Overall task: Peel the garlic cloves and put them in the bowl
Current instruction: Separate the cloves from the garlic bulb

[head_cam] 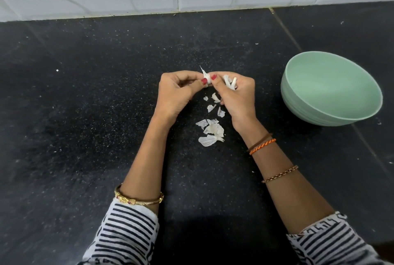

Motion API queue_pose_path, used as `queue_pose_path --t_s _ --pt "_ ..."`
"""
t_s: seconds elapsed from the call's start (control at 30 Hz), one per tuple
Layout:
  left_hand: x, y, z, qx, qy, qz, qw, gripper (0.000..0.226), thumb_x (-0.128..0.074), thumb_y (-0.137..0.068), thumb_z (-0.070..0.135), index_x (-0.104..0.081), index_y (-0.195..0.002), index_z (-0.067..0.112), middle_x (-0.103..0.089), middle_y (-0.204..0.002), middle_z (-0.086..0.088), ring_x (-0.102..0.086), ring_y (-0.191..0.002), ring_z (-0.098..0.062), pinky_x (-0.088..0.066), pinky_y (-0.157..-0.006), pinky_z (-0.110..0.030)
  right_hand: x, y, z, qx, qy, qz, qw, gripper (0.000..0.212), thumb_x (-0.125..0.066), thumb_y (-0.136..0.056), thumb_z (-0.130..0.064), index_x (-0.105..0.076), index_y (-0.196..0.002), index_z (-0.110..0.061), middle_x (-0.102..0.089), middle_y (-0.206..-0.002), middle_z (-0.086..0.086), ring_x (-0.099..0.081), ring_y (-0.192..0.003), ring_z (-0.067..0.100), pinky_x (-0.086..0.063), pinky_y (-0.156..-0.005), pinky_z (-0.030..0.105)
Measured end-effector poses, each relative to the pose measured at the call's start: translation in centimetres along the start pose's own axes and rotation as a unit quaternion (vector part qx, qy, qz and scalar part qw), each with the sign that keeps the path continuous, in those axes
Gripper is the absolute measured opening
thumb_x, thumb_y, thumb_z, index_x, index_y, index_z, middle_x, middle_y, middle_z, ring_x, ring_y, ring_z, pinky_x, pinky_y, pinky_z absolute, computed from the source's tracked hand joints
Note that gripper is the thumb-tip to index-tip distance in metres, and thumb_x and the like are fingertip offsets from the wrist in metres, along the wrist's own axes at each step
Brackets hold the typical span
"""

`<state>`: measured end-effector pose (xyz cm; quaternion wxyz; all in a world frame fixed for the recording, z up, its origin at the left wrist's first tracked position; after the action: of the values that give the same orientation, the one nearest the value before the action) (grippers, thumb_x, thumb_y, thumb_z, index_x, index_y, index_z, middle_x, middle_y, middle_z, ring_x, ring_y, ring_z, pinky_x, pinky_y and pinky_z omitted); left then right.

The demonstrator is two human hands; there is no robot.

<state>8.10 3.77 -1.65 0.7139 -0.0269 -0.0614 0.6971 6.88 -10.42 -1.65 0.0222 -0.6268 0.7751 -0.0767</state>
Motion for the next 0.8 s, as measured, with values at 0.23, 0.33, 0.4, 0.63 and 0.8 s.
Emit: queue_pose_path --t_s 0.23,0.33,0.4,0.63,0.8 --pt "0.0 0.1 -0.9 0.064 0.027 -0.005 0.998 0.014 -0.06 -0.084 0.006 -0.066 -0.072 0.011 -0.057 -0.056 0.01 -0.047 -0.058 -0.004 -0.036 -0.047 -0.016 -0.6 0.1 -0.4 0.025 -0.052 -0.031 0.998 0.009 -0.066 -0.081 0.0 -0.069 -0.09 0.001 -0.066 -0.073 -0.001 -0.06 -0.058 -0.005 -0.041 -0.05 0.007" --pt "-0.1 0.1 -0.8 0.073 0.041 -0.016 0.996 0.011 -0.063 -0.078 0.009 -0.064 -0.069 0.013 -0.053 -0.055 0.009 -0.044 -0.056 -0.003 -0.035 -0.046 -0.016 -0.7 0.1 -0.7 0.038 -0.065 -0.047 0.996 0.009 -0.067 -0.079 0.002 -0.069 -0.084 -0.005 -0.066 -0.066 -0.011 -0.059 -0.057 -0.004 -0.041 -0.05 0.007" --pt "-0.2 0.1 -0.6 0.07 0.05 -0.022 0.996 0.006 -0.06 -0.071 0.014 -0.062 -0.065 0.015 -0.054 -0.057 0.009 -0.044 -0.055 -0.003 -0.034 -0.046 -0.016 -0.8 0.1 -0.7 0.037 -0.067 -0.055 0.996 0.012 -0.068 -0.078 0.002 -0.068 -0.075 -0.01 -0.066 -0.064 -0.011 -0.059 -0.055 -0.003 -0.04 -0.049 0.007" --pt "-0.7 0.2 -0.2 0.063 0.069 -0.031 0.995 0.006 -0.053 -0.066 0.009 -0.052 -0.061 0.012 -0.052 -0.051 0.011 -0.042 -0.047 -0.003 -0.029 -0.04 -0.015 -1.4 0.0 0.2 0.0 -0.055 -0.08 0.995 0.013 -0.069 -0.078 -0.005 -0.066 -0.07 -0.014 -0.065 -0.063 -0.01 -0.054 -0.051 -0.003 -0.035 -0.041 0.013" --pt "-0.3 0.2 -0.3 0.064 0.086 0.007 0.994 0.009 -0.054 -0.065 0.004 -0.052 -0.06 0.012 -0.052 -0.05 0.01 -0.044 -0.043 -0.003 -0.03 -0.038 -0.014 -1.8 0.2 0.0 0.024 -0.065 -0.098 0.993 0.008 -0.067 -0.079 0.003 -0.068 -0.085 -0.001 -0.067 -0.063 -0.013 -0.062 -0.061 -0.002 -0.045 -0.056 0.01"
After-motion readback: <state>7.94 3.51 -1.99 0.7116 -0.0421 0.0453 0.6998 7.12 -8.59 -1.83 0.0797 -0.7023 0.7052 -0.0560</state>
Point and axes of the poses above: each hand's wrist, its own y-axis away from the middle knuckle, its own x-axis out of the back of the hand, z = x × y, the point moved 9 cm from there along -y, towards the middle knuckle
